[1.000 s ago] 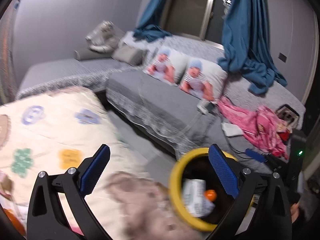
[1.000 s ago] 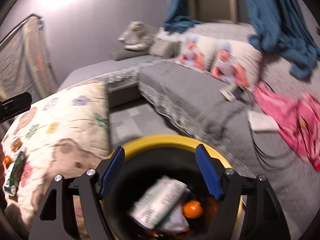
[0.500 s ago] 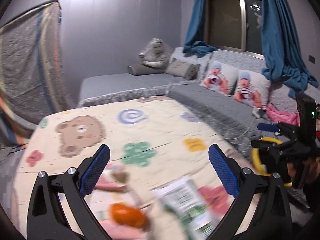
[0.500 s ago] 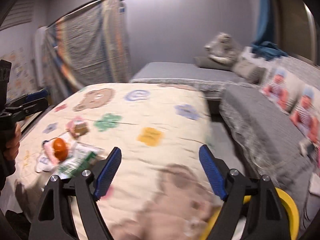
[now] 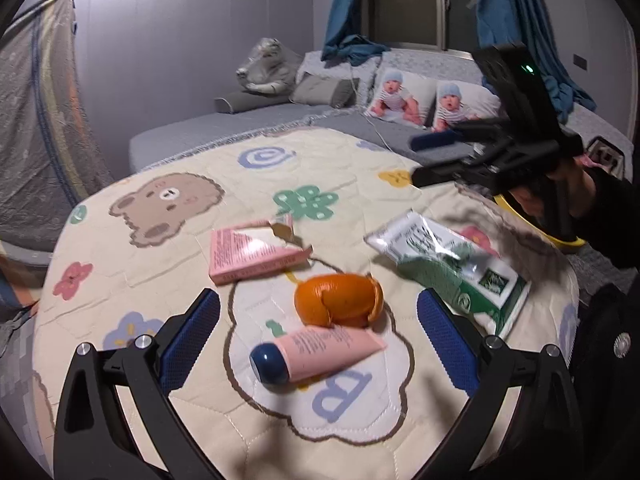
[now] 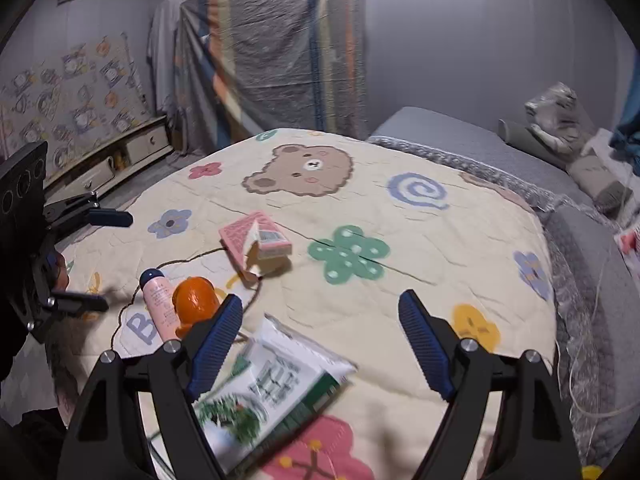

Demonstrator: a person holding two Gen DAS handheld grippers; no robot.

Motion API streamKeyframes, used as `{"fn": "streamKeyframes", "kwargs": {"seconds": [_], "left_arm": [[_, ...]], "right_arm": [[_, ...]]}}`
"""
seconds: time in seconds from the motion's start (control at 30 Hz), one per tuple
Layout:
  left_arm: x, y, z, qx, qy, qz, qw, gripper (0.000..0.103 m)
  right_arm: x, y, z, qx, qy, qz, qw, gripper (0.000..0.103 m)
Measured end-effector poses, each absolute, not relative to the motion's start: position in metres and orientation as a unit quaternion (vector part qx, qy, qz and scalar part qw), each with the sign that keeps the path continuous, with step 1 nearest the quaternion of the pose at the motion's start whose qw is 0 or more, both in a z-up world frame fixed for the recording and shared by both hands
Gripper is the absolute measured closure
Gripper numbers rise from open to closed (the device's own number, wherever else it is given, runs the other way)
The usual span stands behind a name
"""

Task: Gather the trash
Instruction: 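Move both tools back over the bed toward the remaining trash, then grasp the peeled orange with the left tool while the right tool grasps the pink box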

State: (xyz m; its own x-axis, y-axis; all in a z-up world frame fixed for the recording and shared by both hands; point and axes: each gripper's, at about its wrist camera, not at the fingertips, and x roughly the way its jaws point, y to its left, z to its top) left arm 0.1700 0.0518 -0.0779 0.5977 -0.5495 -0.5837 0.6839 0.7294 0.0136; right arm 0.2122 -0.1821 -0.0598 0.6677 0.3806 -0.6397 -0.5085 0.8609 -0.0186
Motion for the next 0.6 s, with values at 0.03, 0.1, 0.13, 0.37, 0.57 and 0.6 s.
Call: {"fn": "streamKeyframes", "kwargs": {"seconds": [0.03,0.1,0.13,0.37,0.57,0.6], "left_arm": [[0.17,0.053,-0.081,0.119,0.284,-0.352,0.884,0.009],[0.173,0.056,-0.086,0.118,0.286,-0.356,0.882,0.009],[0.176,0.059,-0.089,0.113,0.285,-0.354,0.883,0.009],[0.186,0.06,-0.09,0.075,0.278,-0.356,0.889,0.009],[0.191,0.061,-0.101,0.074,0.298,-0.355,0.883,0.009],[0.191,0.062,-0.101,0.072,0.3,-0.348,0.885,0.009]], "right_arm": [[0.216,-0.178,-0.06,-0.102,0.328,0.248,0.906,0.026],[0.227,-0.166,-0.061,-0.109,0.332,0.255,0.901,0.026],[0.233,-0.161,-0.063,-0.114,0.335,0.256,0.899,0.026],[0.258,-0.136,-0.07,-0.134,0.345,0.262,0.891,0.026],[0.276,-0.123,-0.078,-0.148,0.36,0.276,0.879,0.026],[0.278,-0.121,-0.078,-0.15,0.36,0.277,0.878,0.026]]}}
